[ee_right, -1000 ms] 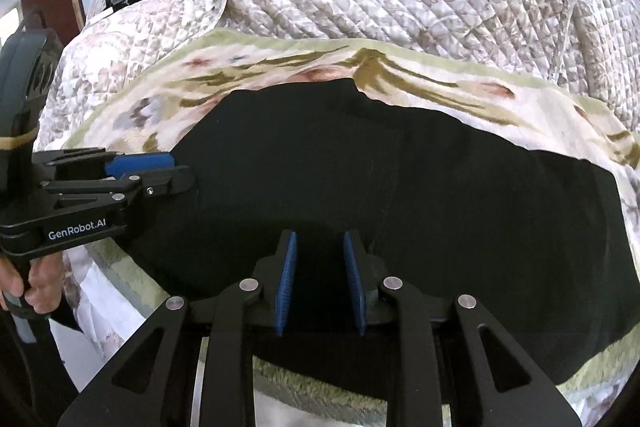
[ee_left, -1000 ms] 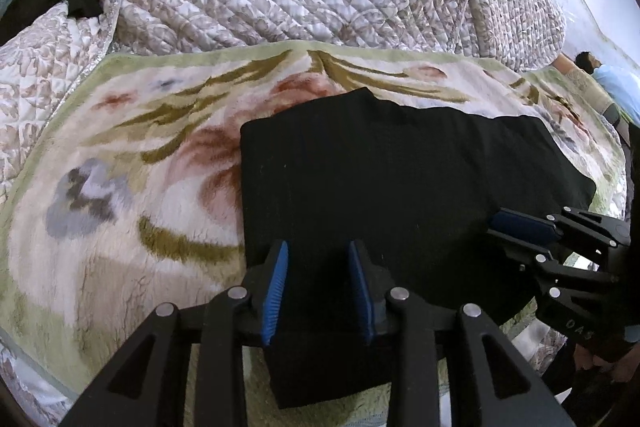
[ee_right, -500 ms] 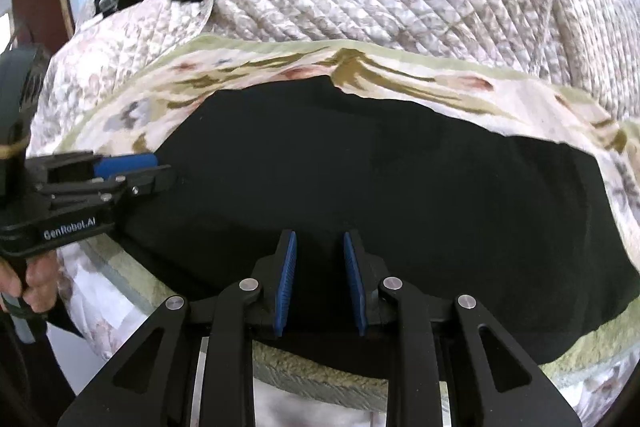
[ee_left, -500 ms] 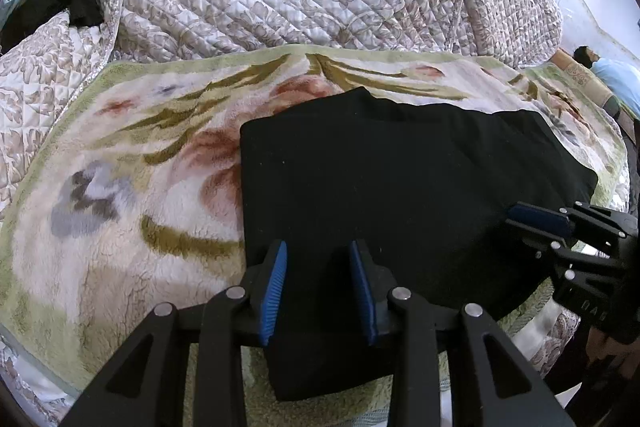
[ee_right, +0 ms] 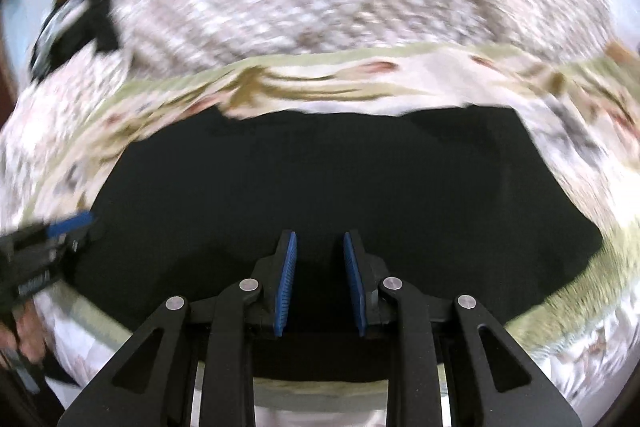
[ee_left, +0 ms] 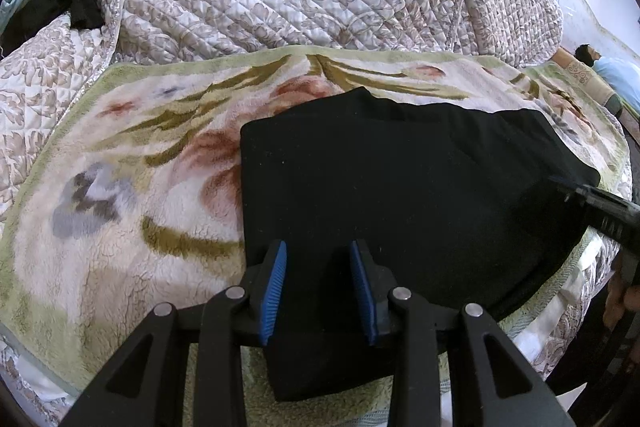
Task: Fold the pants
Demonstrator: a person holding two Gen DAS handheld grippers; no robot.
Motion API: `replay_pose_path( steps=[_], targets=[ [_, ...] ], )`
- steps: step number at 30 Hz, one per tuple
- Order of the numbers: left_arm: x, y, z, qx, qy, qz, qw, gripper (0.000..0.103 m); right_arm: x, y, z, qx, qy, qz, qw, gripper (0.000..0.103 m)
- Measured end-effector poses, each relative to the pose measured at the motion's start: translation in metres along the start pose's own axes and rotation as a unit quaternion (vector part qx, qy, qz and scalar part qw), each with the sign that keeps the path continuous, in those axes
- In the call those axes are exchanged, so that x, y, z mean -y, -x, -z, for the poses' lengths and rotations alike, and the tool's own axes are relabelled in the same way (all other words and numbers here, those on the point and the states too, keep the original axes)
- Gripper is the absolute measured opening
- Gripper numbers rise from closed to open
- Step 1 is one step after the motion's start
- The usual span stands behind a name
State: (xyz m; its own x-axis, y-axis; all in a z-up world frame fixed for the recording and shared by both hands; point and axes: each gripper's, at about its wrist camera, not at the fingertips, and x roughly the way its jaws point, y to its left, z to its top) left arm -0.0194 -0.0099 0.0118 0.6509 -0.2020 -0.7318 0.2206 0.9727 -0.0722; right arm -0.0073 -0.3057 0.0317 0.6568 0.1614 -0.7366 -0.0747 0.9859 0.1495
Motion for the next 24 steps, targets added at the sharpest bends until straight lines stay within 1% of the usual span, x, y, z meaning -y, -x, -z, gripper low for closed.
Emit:
replay_pose_path(
  steps=[4, 5, 6, 7, 8, 10, 13, 14, 16, 17, 20, 22, 24],
  targets=[
    [0.000, 0.000, 0.000, -0.001, 0.001, 0.004, 1.0000, 0.037, 0.031, 0.011, -0.006, 0.024, -0.075, 0.000, 0.997, 0.025],
    [0.000, 0.001, 0.001, -0.001, 0.002, 0.007, 1.0000, 0.037, 0.037, 0.015, -0.006, 0.031, -0.090, 0.008, 0.995, 0.027],
    [0.000, 0.001, 0.001, -0.001, 0.003, 0.010, 0.9999, 0.037, 0.041, 0.018, -0.008, 0.036, -0.097, 0.023, 0.994, 0.031],
    [0.000, 0.002, 0.002, 0.000, 0.003, 0.013, 0.9999, 0.037, 0.048, 0.023, -0.008, 0.046, -0.108, 0.047, 0.992, 0.040],
    [0.000, 0.002, 0.002, 0.000, 0.002, 0.016, 0.9999, 0.037, 0.057, 0.027, -0.008, 0.058, -0.126, 0.058, 0.989, 0.046],
    [0.002, 0.002, 0.001, 0.000, 0.000, 0.021, 0.9998, 0.037, 0.081, 0.039, -0.008, 0.079, -0.182, 0.071, 0.977, 0.048],
    [0.003, 0.002, 0.001, -0.001, 0.002, 0.022, 0.9998, 0.037, 0.108, 0.051, -0.004, 0.099, -0.242, 0.095, 0.961, 0.052],
    [0.003, 0.002, 0.001, -0.001, 0.003, 0.023, 0.9997, 0.038, 0.119, 0.055, 0.000, 0.105, -0.269, 0.098, 0.952, 0.054],
    [0.003, 0.002, 0.001, -0.001, 0.002, 0.022, 0.9997, 0.038, 0.129, 0.055, 0.004, 0.103, -0.299, 0.096, 0.944, 0.056],
    [0.003, 0.002, 0.001, -0.001, 0.002, 0.022, 0.9998, 0.039, 0.133, 0.053, 0.005, 0.095, -0.310, 0.093, 0.941, 0.056],
    [0.003, 0.002, 0.001, -0.001, 0.002, 0.023, 0.9997, 0.039, 0.135, 0.039, 0.012, 0.047, -0.330, 0.096, 0.938, 0.056],
    [0.003, 0.001, 0.001, -0.001, 0.002, 0.023, 0.9997, 0.040, 0.136, 0.031, 0.017, 0.028, -0.346, 0.075, 0.935, 0.056],
    [0.003, 0.001, 0.001, -0.001, 0.002, 0.023, 0.9997, 0.040, 0.132, 0.028, 0.019, 0.027, -0.348, 0.057, 0.935, 0.057]
  ],
)
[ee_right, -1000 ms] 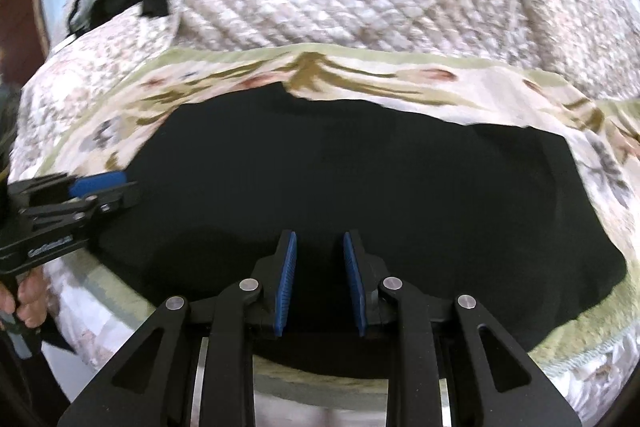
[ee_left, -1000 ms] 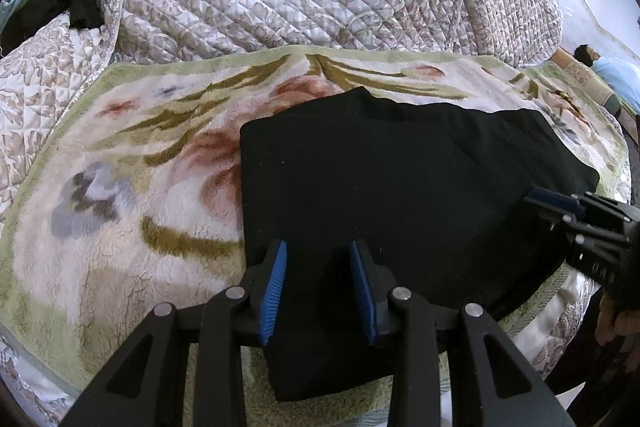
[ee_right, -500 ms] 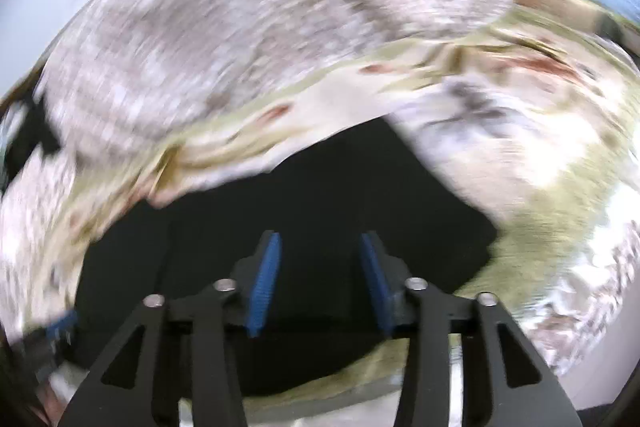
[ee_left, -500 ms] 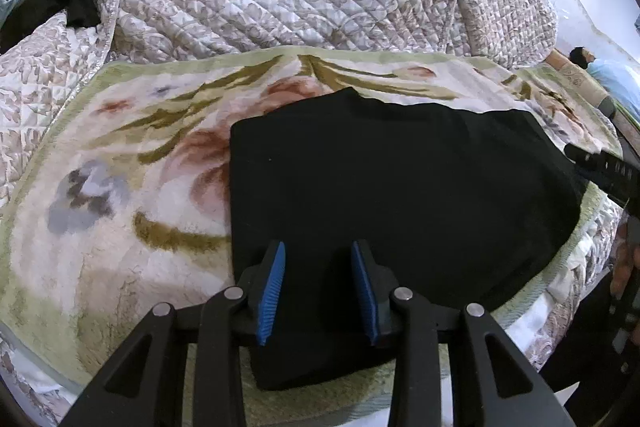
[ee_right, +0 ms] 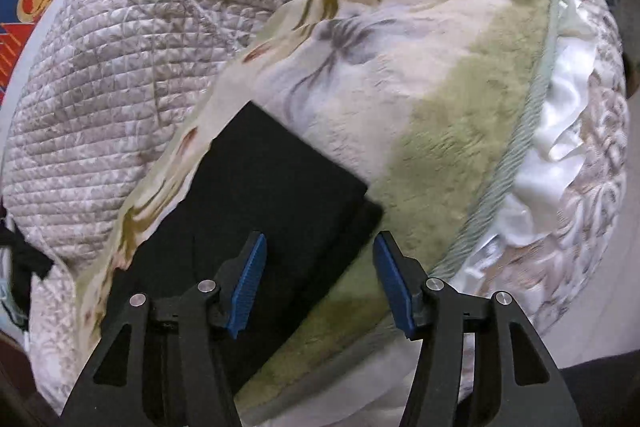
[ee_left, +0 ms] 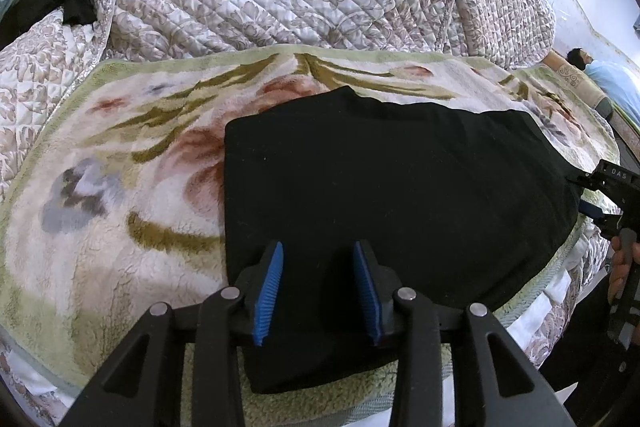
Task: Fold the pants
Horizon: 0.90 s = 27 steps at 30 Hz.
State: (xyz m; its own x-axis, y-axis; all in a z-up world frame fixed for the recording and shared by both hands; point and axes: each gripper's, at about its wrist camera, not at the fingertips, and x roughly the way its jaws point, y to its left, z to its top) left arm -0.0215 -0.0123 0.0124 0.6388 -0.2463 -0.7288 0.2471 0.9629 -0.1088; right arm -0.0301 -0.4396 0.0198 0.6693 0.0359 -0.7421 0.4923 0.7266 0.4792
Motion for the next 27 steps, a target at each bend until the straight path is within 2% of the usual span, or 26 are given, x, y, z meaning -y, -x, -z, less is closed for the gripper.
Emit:
replay_pose_path(
  steps=[5, 9, 12, 15, 16, 17, 19, 22, 27],
  targets=[
    [-0.001, 0.000, 0.000, 0.000, 0.000, 0.000, 1.0000, 0.041, -0.003, -0.006, 0.007, -0.009, 0.002, -0.019, 1.000, 0.060],
    [-0.001, -0.001, 0.000, 0.000, 0.001, 0.001, 1.0000, 0.042, -0.003, -0.007, -0.002, 0.011, -0.021, -0.049, 0.998, 0.060],
    [-0.001, 0.000, 0.000, 0.000, 0.000, 0.000, 1.0000, 0.042, -0.010, -0.005, -0.006, 0.025, -0.010, -0.069, 0.997, 0.057],
    [-0.001, 0.000, 0.000, 0.000, 0.001, 0.001, 1.0000, 0.043, -0.018, -0.026, -0.014, -0.010, -0.001, -0.059, 0.998, 0.041],
    [-0.001, 0.000, 0.000, 0.000, 0.002, 0.001, 1.0000, 0.043, -0.018, -0.033, -0.016, -0.019, -0.005, -0.055, 0.998, 0.030],
    [-0.001, 0.000, 0.000, -0.001, 0.002, 0.003, 1.0000, 0.043, -0.020, -0.034, -0.018, -0.021, -0.005, -0.059, 0.998, 0.025],
    [-0.001, 0.002, -0.002, -0.002, 0.007, 0.006, 1.0000, 0.043, -0.029, -0.027, -0.020, -0.009, 0.015, -0.062, 0.998, 0.022],
    [-0.010, 0.006, -0.007, 0.001, 0.022, 0.005, 0.9997, 0.043, -0.053, -0.007, -0.021, 0.005, 0.056, -0.093, 0.994, 0.020],
    [-0.038, 0.019, -0.016, 0.025, 0.058, -0.015, 0.9979, 0.043, -0.115, 0.022, -0.012, 0.014, 0.143, -0.158, 0.977, 0.020]
  ],
)
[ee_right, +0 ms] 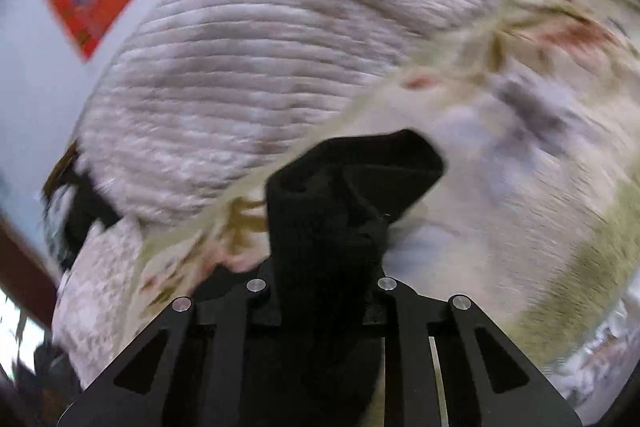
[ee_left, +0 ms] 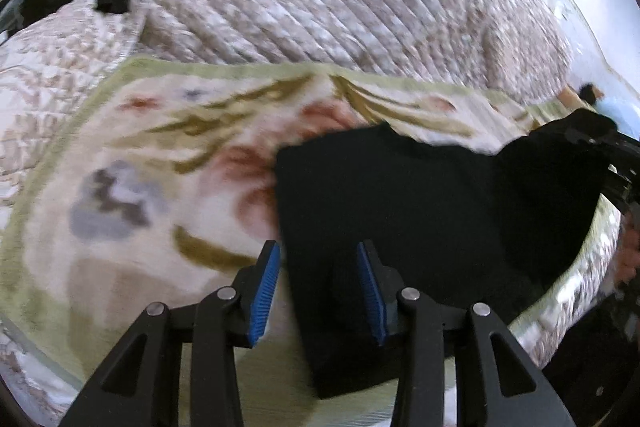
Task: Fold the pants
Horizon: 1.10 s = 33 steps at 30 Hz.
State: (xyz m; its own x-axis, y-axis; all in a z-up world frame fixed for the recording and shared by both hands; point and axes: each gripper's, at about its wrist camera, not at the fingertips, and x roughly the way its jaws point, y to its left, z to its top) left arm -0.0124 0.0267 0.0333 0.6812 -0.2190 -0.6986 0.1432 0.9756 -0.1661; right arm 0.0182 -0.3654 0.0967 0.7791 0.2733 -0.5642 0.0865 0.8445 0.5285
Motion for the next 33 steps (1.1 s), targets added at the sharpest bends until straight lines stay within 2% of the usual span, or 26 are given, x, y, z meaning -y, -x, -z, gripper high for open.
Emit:
replay_pose_path(
  steps=[2, 6, 11, 14, 16, 22, 27, 28, 30, 31, 32, 33],
  targets=[
    [-0.015, 0.004, -0.004, 0.007, 0.020, -0.013, 0.9997, 0.043, -0.033, -0.003, 0.006, -0.013, 0.035, -0.037, 0.999, 0.020],
    [-0.045, 0.011, -0.009, 0.019, 0.062, -0.039, 0.9971, 0.043, -0.084, -0.019, 0.030, -0.051, 0.093, -0.083, 0.991, 0.020],
    [-0.075, 0.020, -0.010, 0.030, 0.103, -0.057, 0.9926, 0.043, -0.140, -0.055, 0.089, -0.128, 0.170, -0.128, 0.969, 0.020],
    [-0.083, 0.020, -0.007, 0.028, 0.110, -0.059, 0.9918, 0.043, -0.153, -0.081, 0.129, -0.176, 0.213, -0.123, 0.953, 0.020],
    [-0.085, 0.020, -0.006, 0.026, 0.111, -0.057, 0.9918, 0.043, -0.151, -0.089, 0.141, -0.189, 0.222, -0.115, 0.949, 0.020],
    [-0.086, 0.024, -0.004, 0.028, 0.115, -0.052, 0.9917, 0.043, -0.168, -0.071, 0.131, -0.150, 0.254, -0.107, 0.950, 0.020],
    [-0.084, 0.025, -0.004, 0.031, 0.109, -0.049, 0.9923, 0.043, -0.173, -0.084, 0.161, -0.169, 0.293, -0.095, 0.936, 0.021],
    [-0.085, 0.024, -0.004, 0.030, 0.110, -0.050, 0.9923, 0.043, -0.172, -0.083, 0.165, -0.162, 0.302, -0.095, 0.935, 0.023],
    [-0.086, 0.023, -0.003, 0.027, 0.113, -0.052, 0.9919, 0.043, -0.172, -0.079, 0.166, -0.154, 0.306, -0.105, 0.934, 0.033],
    [-0.087, 0.023, -0.003, 0.026, 0.114, -0.052, 0.9918, 0.043, -0.172, -0.076, 0.164, -0.162, 0.300, -0.122, 0.932, 0.045],
    [-0.088, 0.022, -0.003, 0.025, 0.115, -0.052, 0.9916, 0.043, -0.173, -0.073, 0.163, -0.168, 0.296, -0.133, 0.931, 0.051],
    [-0.088, 0.022, -0.003, 0.025, 0.116, -0.053, 0.9915, 0.043, -0.173, -0.068, 0.163, -0.170, 0.296, -0.141, 0.930, 0.052]
  ],
)
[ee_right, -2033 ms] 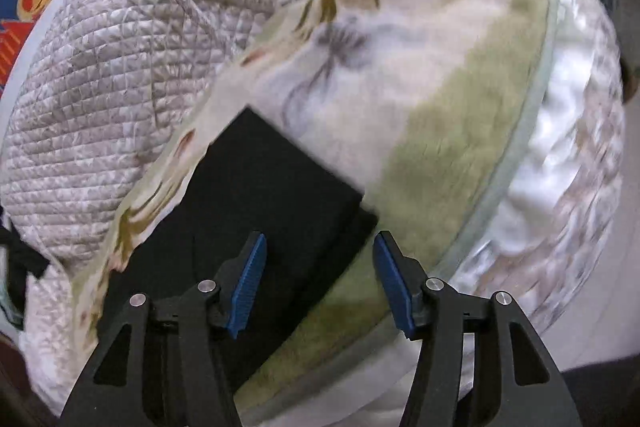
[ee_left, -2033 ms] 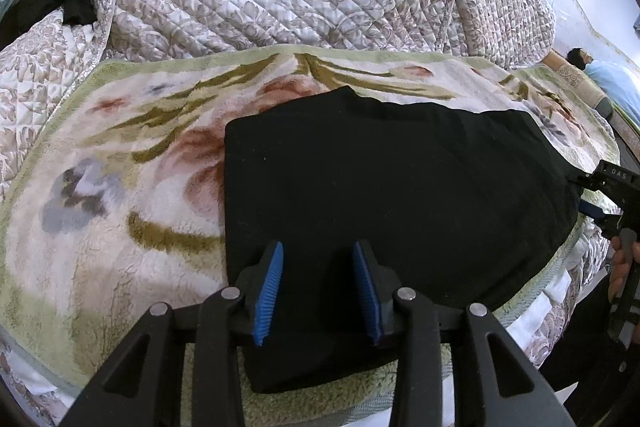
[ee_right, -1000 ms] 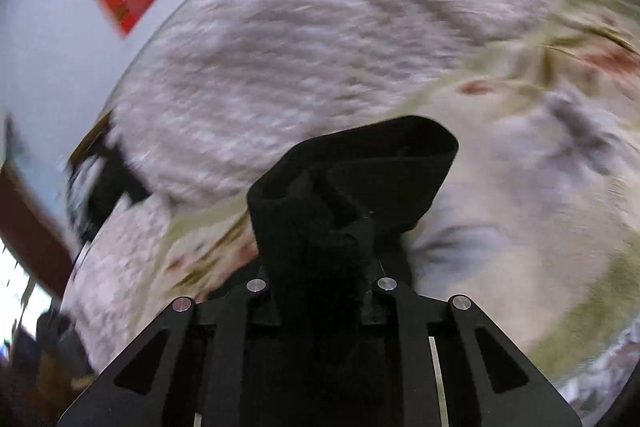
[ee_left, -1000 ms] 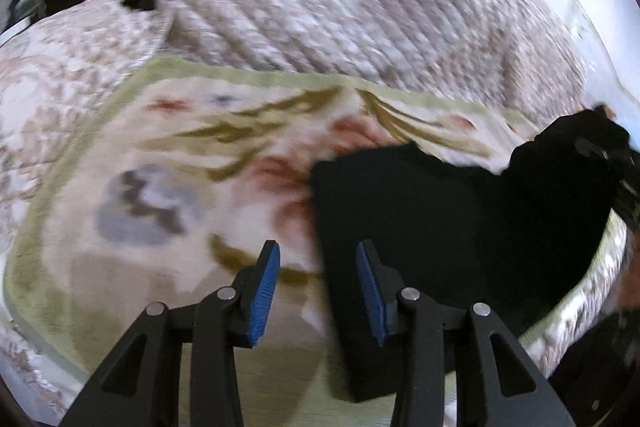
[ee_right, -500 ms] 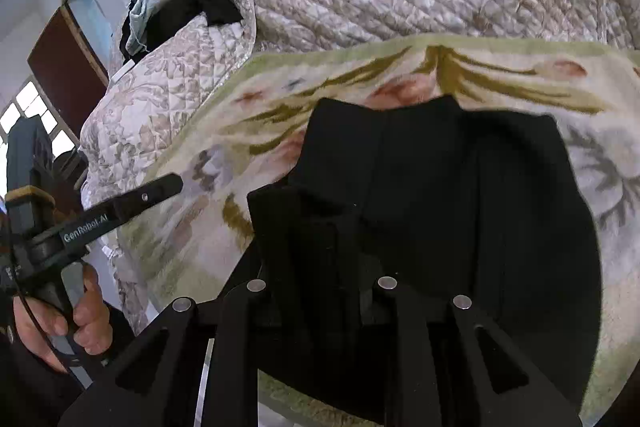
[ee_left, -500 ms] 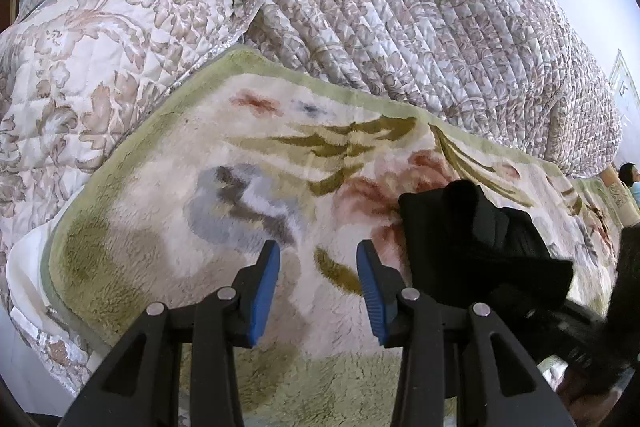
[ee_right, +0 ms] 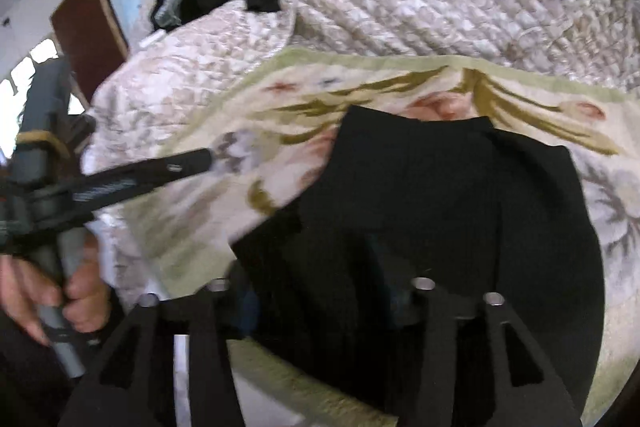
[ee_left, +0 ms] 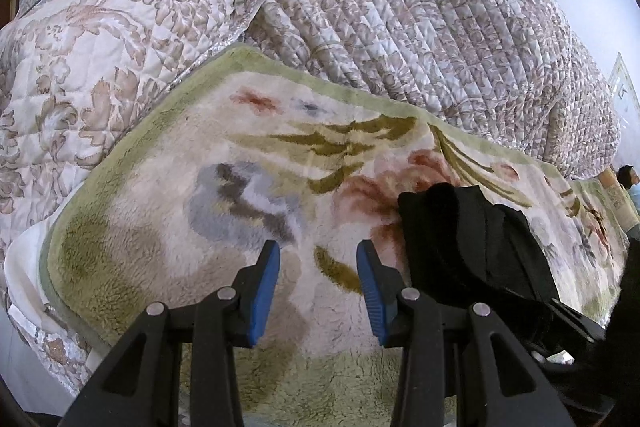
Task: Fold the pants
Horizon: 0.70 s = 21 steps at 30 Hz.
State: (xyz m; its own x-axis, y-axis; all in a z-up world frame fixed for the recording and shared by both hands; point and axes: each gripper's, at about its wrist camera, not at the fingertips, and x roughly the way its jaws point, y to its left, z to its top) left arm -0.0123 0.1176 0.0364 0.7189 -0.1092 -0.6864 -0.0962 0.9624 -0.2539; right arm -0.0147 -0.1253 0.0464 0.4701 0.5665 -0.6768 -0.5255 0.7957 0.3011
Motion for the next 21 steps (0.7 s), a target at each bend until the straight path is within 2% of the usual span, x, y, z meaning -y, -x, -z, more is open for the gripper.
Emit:
replay_pose_path(
  steps=[3, 5, 8, 9, 10, 11, 13, 14, 16, 18, 21],
  targets=[
    [0.000, 0.000, 0.001, 0.000, -0.003, 0.001, 1.0000, 0.043, -0.007, 0.021, 0.001, 0.023, 0.003, -0.040, 0.999, 0.053],
    [0.002, -0.001, 0.001, -0.001, -0.006, 0.002, 1.0000, 0.043, -0.004, 0.038, 0.003, 0.048, -0.004, -0.051, 0.997, 0.053],
    [0.005, -0.002, 0.001, -0.002, -0.009, 0.003, 1.0000, 0.043, 0.014, 0.056, 0.009, 0.081, -0.030, -0.027, 0.996, 0.052],
    [0.007, -0.002, 0.001, -0.003, -0.010, 0.005, 0.9999, 0.043, 0.018, 0.056, 0.011, 0.080, -0.036, -0.011, 0.996, 0.049],
    [0.009, -0.003, 0.002, -0.004, -0.011, 0.007, 0.9999, 0.043, 0.027, 0.050, 0.016, 0.064, -0.044, 0.015, 0.997, 0.035],
    [0.011, -0.003, 0.002, -0.004, -0.013, 0.009, 0.9999, 0.043, 0.032, 0.043, 0.020, 0.046, -0.051, 0.023, 0.997, 0.024],
    [0.018, -0.004, 0.001, -0.005, -0.017, 0.017, 0.9997, 0.043, 0.038, 0.019, 0.031, -0.010, -0.062, 0.026, 0.998, 0.020],
    [0.021, -0.004, 0.001, -0.004, -0.020, 0.021, 0.9996, 0.043, 0.035, 0.016, 0.034, -0.014, -0.055, 0.015, 0.998, 0.019],
    [0.030, -0.003, -0.002, -0.004, -0.025, 0.032, 0.9992, 0.043, 0.034, 0.022, 0.028, -0.005, -0.048, 0.002, 0.999, 0.019],
    [0.040, -0.004, -0.006, -0.007, -0.031, 0.044, 0.9986, 0.043, 0.044, 0.030, 0.019, 0.012, -0.068, -0.010, 0.998, 0.019],
    [0.062, -0.006, -0.015, -0.008, -0.047, 0.066, 0.9967, 0.043, 0.073, 0.043, -0.002, 0.027, -0.081, 0.023, 0.996, 0.019]
  ],
)
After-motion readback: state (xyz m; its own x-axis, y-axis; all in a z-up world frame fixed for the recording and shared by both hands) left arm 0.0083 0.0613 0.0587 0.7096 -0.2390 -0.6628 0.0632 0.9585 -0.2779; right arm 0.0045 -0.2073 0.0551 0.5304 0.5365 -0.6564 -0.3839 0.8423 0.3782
